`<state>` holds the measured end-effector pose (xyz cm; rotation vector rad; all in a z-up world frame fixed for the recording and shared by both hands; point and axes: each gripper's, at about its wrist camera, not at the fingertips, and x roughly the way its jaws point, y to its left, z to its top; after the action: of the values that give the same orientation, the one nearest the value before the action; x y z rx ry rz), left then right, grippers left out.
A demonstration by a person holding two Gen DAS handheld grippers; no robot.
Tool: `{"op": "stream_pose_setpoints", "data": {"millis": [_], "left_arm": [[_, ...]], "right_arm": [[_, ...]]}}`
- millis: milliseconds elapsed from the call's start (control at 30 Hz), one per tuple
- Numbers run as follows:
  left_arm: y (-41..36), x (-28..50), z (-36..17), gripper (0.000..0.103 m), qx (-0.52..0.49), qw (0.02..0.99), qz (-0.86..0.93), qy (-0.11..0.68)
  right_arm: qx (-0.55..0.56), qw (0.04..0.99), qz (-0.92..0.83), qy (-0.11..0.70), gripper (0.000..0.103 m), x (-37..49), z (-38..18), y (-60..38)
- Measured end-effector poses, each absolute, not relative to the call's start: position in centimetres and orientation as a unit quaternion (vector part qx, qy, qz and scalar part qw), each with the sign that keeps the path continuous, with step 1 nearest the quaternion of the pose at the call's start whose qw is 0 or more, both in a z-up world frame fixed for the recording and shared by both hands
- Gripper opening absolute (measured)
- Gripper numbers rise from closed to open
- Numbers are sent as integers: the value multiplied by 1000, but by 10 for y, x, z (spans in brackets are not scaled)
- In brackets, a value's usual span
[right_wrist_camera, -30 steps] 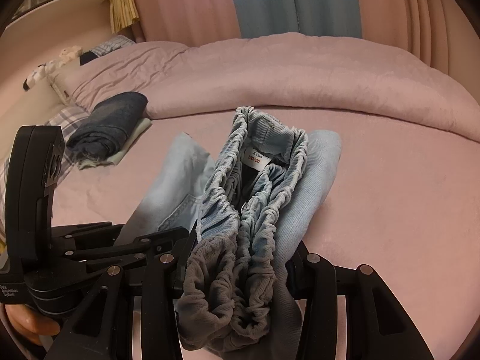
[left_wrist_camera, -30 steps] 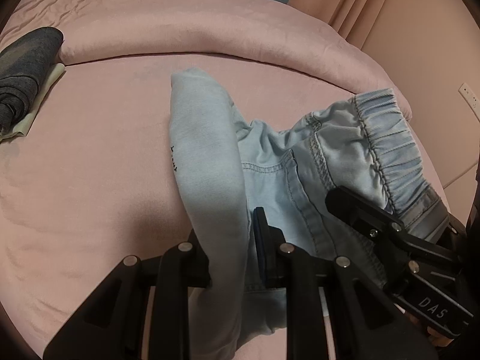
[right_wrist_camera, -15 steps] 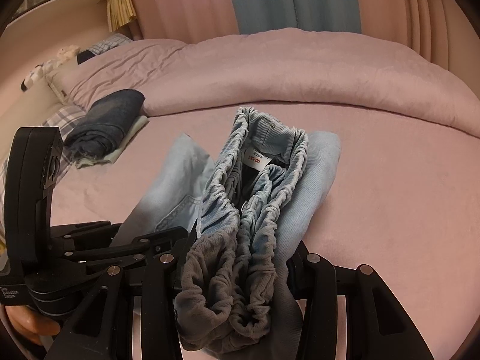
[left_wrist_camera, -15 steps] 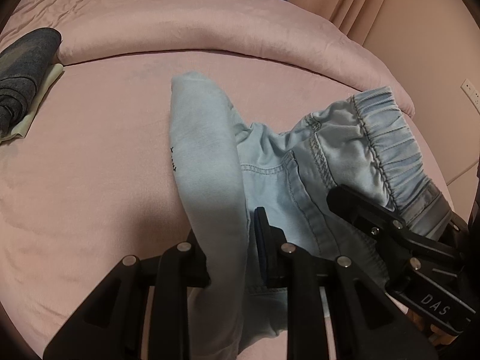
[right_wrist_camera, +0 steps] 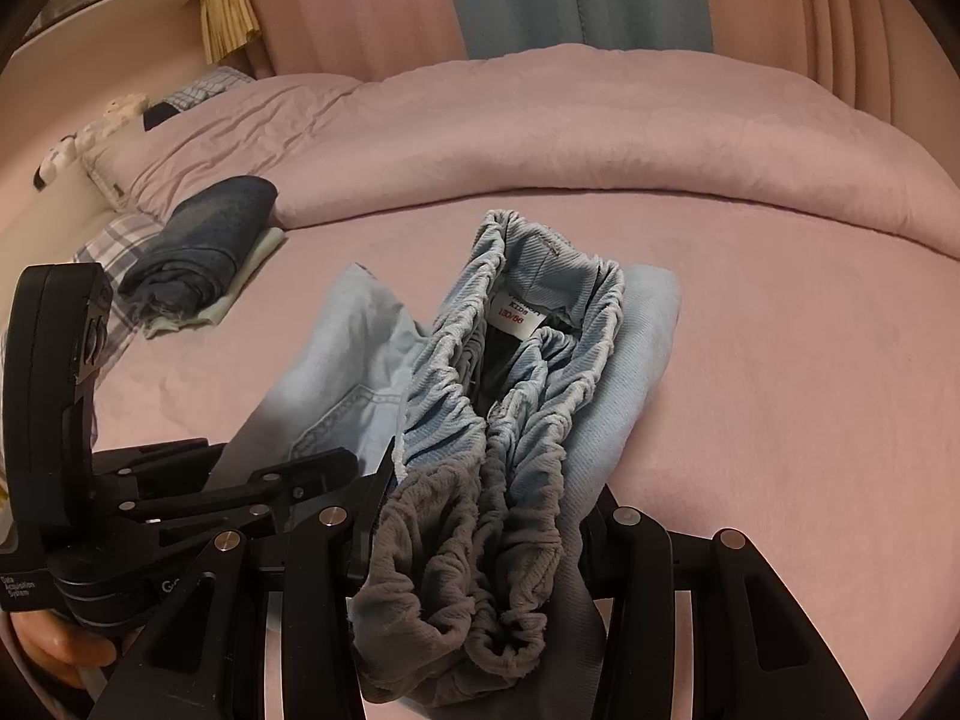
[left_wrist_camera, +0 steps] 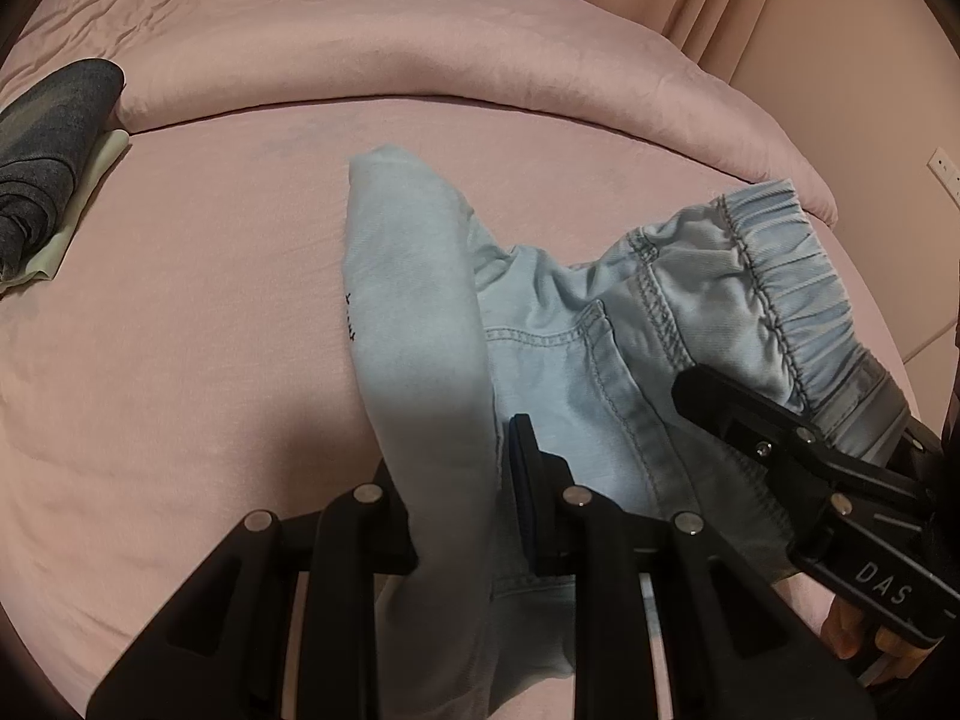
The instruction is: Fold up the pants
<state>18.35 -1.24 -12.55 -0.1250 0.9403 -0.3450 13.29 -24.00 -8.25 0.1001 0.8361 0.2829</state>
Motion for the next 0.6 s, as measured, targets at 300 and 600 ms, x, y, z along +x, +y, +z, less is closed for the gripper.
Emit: {"op": "stream_pose_setpoints", "data": {"millis": [300, 600], "left_arm": [[-9, 186, -130, 22, -56, 875, -158, 455], [-8, 188, -136, 23, -45, 875, -148, 459]], "right_arm": [[61, 898, 130, 415, 47, 136, -89, -245], [69, 893, 123, 428, 47, 141, -97, -250]]}}
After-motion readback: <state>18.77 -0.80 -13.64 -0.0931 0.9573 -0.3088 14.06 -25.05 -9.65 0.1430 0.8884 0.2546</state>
